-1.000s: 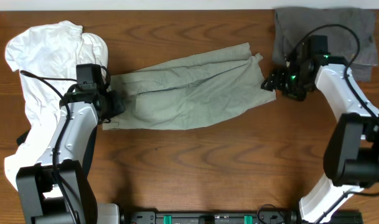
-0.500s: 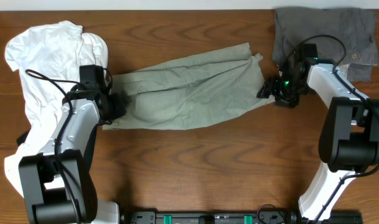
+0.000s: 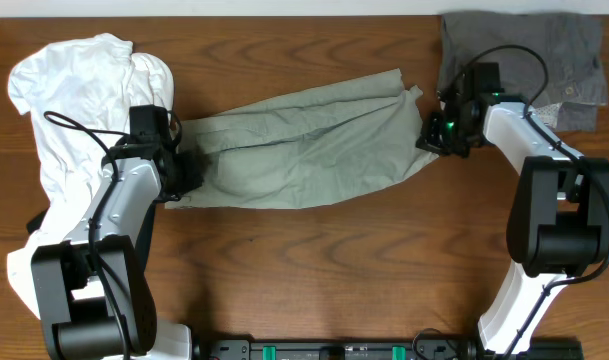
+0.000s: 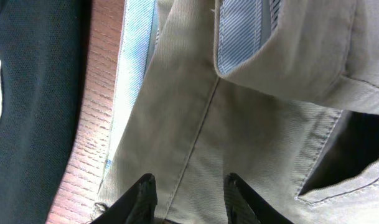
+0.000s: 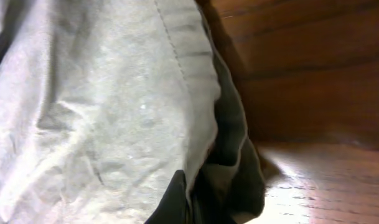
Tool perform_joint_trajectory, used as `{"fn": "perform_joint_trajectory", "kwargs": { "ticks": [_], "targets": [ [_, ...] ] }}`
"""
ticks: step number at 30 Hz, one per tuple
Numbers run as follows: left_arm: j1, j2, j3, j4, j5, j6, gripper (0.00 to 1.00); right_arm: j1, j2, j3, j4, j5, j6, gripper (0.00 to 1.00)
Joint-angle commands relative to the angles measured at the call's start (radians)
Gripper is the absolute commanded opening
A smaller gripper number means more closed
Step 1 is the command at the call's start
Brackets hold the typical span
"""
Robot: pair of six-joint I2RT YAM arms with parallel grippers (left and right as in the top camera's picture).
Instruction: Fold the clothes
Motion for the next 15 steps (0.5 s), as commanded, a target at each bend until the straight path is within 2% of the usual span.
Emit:
{"fn": "perform_joint_trajectory", "kwargs": {
  "ticks": [1, 9, 15],
  "targets": [
    [0.004, 0.006, 0.022, -0.006, -0.008, 0.013, 0.38, 0.001, -0.025, -0.003, -0.001, -0.033, 0.005, 0.01],
    [0.004, 0.006, 0.022, -0.007, -0.006, 0.009, 0.38, -0.098, -0.208, 0.002, -0.024, -0.032, -0.029, 0.01],
    [0.004, 0.006, 0.022, -0.006, 0.054, 0.009, 0.38, -0.183, -0.317, 0.002, -0.084, -0.037, -0.095, 0.01]
  ]
}}
